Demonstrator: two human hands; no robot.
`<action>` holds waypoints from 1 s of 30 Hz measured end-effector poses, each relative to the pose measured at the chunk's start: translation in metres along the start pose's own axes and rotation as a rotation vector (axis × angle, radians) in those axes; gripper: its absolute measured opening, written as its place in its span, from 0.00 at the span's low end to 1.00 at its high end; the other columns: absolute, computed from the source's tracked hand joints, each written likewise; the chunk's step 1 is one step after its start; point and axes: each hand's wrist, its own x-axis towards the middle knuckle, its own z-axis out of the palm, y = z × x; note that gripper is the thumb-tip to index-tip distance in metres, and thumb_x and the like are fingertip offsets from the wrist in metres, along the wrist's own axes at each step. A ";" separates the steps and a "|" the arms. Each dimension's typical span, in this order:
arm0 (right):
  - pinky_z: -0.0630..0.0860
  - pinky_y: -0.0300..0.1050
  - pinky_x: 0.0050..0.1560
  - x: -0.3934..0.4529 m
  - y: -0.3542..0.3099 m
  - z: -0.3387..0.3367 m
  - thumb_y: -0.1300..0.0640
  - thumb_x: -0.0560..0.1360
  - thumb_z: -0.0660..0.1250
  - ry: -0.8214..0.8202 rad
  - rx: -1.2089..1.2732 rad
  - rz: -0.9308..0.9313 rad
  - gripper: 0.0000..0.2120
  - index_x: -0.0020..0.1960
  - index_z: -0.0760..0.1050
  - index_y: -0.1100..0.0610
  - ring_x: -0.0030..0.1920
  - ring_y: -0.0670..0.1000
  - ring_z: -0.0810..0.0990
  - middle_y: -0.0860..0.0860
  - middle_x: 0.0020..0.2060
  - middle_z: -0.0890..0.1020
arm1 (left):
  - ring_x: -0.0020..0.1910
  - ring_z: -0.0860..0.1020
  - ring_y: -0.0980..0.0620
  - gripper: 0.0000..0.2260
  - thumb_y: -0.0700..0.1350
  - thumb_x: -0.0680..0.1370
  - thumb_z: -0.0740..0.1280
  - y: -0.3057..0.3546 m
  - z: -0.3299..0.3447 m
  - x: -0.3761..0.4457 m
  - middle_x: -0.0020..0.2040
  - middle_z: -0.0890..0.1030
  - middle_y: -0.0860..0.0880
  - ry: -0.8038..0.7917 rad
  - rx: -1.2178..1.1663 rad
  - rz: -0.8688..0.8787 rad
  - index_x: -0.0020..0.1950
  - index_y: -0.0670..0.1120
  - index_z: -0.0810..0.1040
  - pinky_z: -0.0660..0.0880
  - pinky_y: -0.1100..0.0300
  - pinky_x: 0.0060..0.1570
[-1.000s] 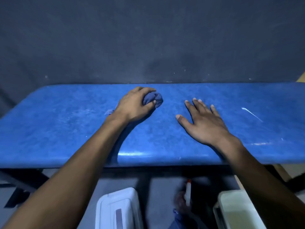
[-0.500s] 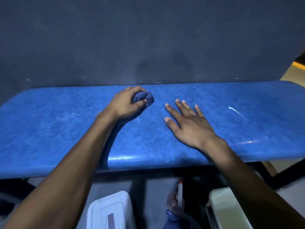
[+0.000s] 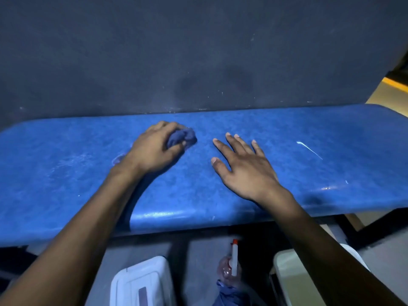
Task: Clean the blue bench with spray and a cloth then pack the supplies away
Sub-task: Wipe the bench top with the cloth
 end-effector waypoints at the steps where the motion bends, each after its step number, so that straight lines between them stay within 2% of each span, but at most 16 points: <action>1: 0.40 0.56 0.79 0.000 0.000 -0.001 0.39 0.79 0.41 -0.005 0.006 -0.006 0.30 0.81 0.49 0.41 0.81 0.46 0.43 0.46 0.82 0.48 | 0.63 0.78 0.49 0.17 0.56 0.77 0.65 0.006 0.000 -0.011 0.60 0.80 0.54 -0.022 -0.028 0.047 0.65 0.56 0.77 0.75 0.48 0.63; 4: 0.40 0.56 0.79 -0.002 -0.001 -0.004 0.43 0.74 0.36 -0.020 0.019 -0.010 0.35 0.81 0.48 0.42 0.81 0.46 0.43 0.47 0.82 0.48 | 0.64 0.79 0.55 0.15 0.52 0.79 0.70 0.016 -0.012 -0.059 0.61 0.81 0.59 -0.099 -0.143 0.181 0.65 0.54 0.80 0.74 0.57 0.63; 6: 0.40 0.56 0.79 -0.002 -0.002 -0.003 0.44 0.76 0.38 -0.016 0.016 -0.003 0.33 0.81 0.48 0.42 0.81 0.46 0.42 0.47 0.82 0.47 | 0.65 0.80 0.55 0.15 0.52 0.78 0.72 0.007 -0.021 -0.064 0.62 0.81 0.57 -0.135 -0.191 0.219 0.64 0.53 0.81 0.73 0.60 0.64; 8: 0.39 0.56 0.79 -0.002 -0.002 -0.002 0.44 0.79 0.41 -0.007 0.010 0.002 0.30 0.81 0.48 0.42 0.81 0.46 0.42 0.47 0.82 0.48 | 0.62 0.79 0.56 0.16 0.55 0.79 0.69 -0.006 -0.019 -0.033 0.60 0.81 0.57 -0.095 -0.146 0.213 0.64 0.51 0.81 0.74 0.57 0.64; 11: 0.39 0.56 0.79 -0.001 -0.001 -0.001 0.45 0.82 0.43 0.000 0.002 0.004 0.27 0.81 0.48 0.42 0.81 0.46 0.42 0.46 0.82 0.48 | 0.58 0.77 0.54 0.16 0.56 0.78 0.66 -0.014 -0.008 0.021 0.57 0.80 0.58 -0.039 -0.056 0.114 0.63 0.52 0.79 0.74 0.45 0.63; 13: 0.39 0.57 0.79 -0.001 0.001 0.000 0.45 0.82 0.43 0.001 -0.006 -0.001 0.27 0.81 0.47 0.42 0.81 0.46 0.42 0.47 0.82 0.48 | 0.58 0.76 0.54 0.15 0.55 0.78 0.66 -0.012 -0.001 0.032 0.57 0.80 0.58 -0.057 -0.036 0.124 0.64 0.54 0.78 0.74 0.43 0.63; 15: 0.39 0.57 0.79 -0.001 0.002 0.000 0.45 0.82 0.43 -0.005 -0.005 -0.010 0.27 0.81 0.47 0.42 0.81 0.47 0.42 0.47 0.82 0.48 | 0.62 0.78 0.53 0.15 0.54 0.80 0.68 -0.001 -0.004 0.012 0.60 0.81 0.56 -0.100 -0.057 0.196 0.66 0.53 0.79 0.75 0.47 0.65; 18: 0.39 0.57 0.79 0.000 0.001 0.001 0.44 0.80 0.41 0.000 -0.002 -0.003 0.29 0.81 0.48 0.43 0.81 0.47 0.42 0.47 0.82 0.48 | 0.67 0.79 0.51 0.15 0.49 0.80 0.72 0.006 -0.016 -0.034 0.65 0.81 0.53 -0.215 -0.160 0.354 0.65 0.48 0.81 0.72 0.57 0.67; 20: 0.39 0.57 0.79 0.001 0.000 0.002 0.44 0.78 0.40 0.011 0.001 0.004 0.30 0.81 0.48 0.43 0.81 0.47 0.43 0.47 0.82 0.48 | 0.67 0.79 0.52 0.15 0.47 0.79 0.72 -0.001 -0.023 -0.029 0.66 0.81 0.53 -0.258 -0.166 0.397 0.65 0.46 0.82 0.72 0.60 0.67; 22: 0.40 0.57 0.79 0.001 0.000 0.002 0.44 0.78 0.40 0.016 0.003 0.003 0.31 0.81 0.49 0.43 0.81 0.47 0.43 0.47 0.82 0.49 | 0.64 0.79 0.54 0.13 0.47 0.79 0.71 -0.015 -0.020 -0.002 0.62 0.82 0.52 -0.198 -0.122 0.376 0.64 0.48 0.81 0.75 0.55 0.65; 25: 0.39 0.57 0.79 0.000 0.001 0.002 0.44 0.81 0.42 0.018 0.010 0.007 0.28 0.81 0.48 0.43 0.81 0.47 0.43 0.47 0.82 0.49 | 0.62 0.78 0.50 0.13 0.52 0.78 0.67 -0.028 -0.007 0.038 0.59 0.81 0.55 -0.052 -0.067 0.152 0.62 0.62 0.76 0.74 0.49 0.62; 27: 0.39 0.57 0.79 0.001 0.002 0.002 0.45 0.81 0.43 0.021 0.018 0.002 0.28 0.81 0.49 0.43 0.81 0.47 0.43 0.48 0.82 0.49 | 0.63 0.77 0.48 0.14 0.54 0.78 0.65 -0.021 0.003 0.034 0.60 0.80 0.55 -0.030 -0.020 0.111 0.63 0.60 0.76 0.72 0.52 0.63; 30: 0.41 0.57 0.79 0.001 0.002 0.005 0.43 0.78 0.40 0.046 0.010 -0.007 0.30 0.81 0.50 0.43 0.81 0.48 0.45 0.48 0.82 0.51 | 0.63 0.78 0.53 0.14 0.52 0.80 0.67 -0.001 -0.002 -0.013 0.61 0.80 0.57 -0.095 -0.081 0.206 0.66 0.53 0.78 0.72 0.54 0.64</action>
